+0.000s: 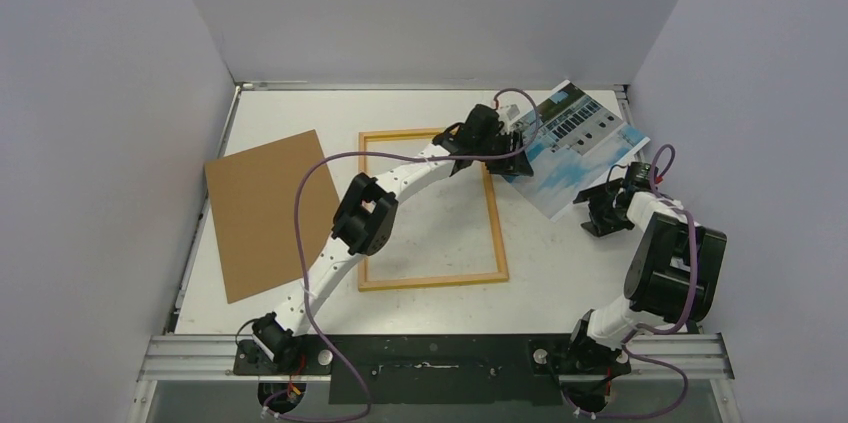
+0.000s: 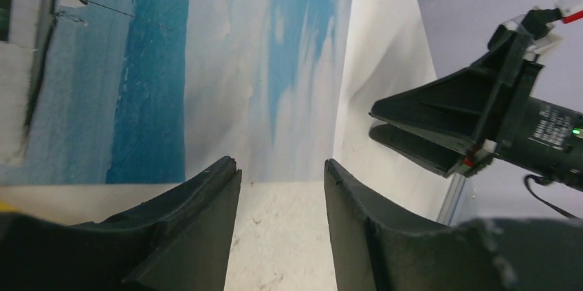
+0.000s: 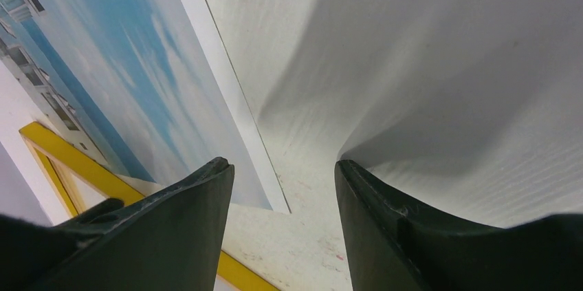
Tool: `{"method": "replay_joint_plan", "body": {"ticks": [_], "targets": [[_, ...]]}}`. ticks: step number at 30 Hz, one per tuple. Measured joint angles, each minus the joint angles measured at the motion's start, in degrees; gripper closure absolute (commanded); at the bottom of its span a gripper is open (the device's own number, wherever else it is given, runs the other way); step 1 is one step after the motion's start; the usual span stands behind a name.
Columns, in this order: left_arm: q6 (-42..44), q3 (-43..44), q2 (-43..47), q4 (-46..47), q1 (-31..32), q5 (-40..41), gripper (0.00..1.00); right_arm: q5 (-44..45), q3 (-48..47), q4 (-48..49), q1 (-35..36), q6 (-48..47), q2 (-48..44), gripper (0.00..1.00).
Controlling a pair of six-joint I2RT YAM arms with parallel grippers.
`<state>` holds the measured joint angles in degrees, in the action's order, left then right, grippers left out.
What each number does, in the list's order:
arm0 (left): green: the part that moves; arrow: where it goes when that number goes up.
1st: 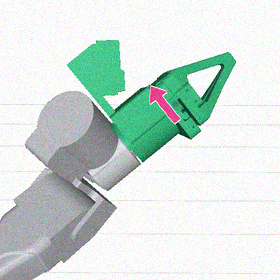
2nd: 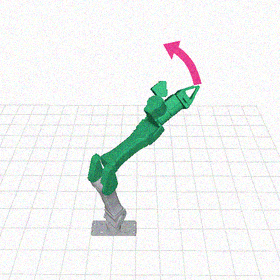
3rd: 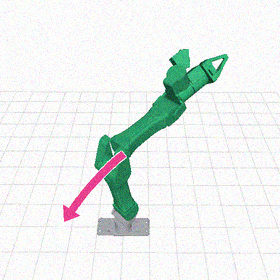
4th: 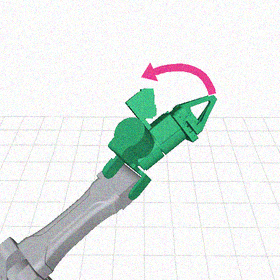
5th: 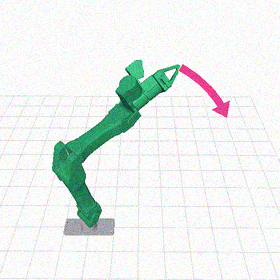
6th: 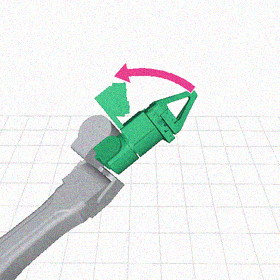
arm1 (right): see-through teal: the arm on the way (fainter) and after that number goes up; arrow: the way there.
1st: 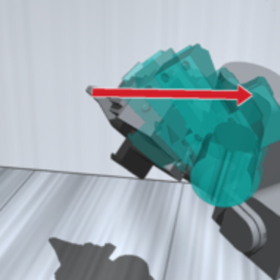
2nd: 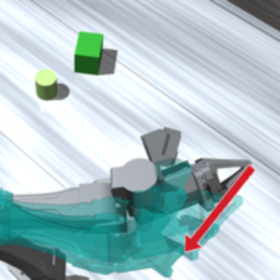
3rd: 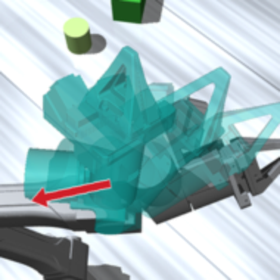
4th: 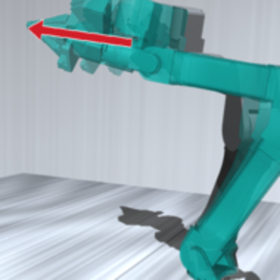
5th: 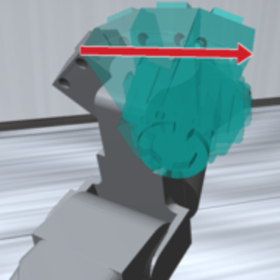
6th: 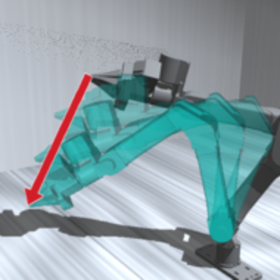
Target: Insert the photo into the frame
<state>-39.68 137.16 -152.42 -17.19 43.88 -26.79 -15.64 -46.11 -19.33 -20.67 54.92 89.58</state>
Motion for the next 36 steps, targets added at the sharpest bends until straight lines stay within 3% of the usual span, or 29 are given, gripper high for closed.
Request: {"method": "replay_joint_plan", "body": {"ticks": [16, 36], "targets": [[2.16, 0.76, -4.37, 3.04, 5.70, 6.51, 0.57, -5.53, 4.22, 4.57, -0.39, 0.94, -1.90, 0.42], [2.84, 2.86, -4.37, -4.96, 2.95, 3.93, 0.59, -20.46, 5.05, 24.61, -0.68, 4.57, 6.73, 0.38]]}}
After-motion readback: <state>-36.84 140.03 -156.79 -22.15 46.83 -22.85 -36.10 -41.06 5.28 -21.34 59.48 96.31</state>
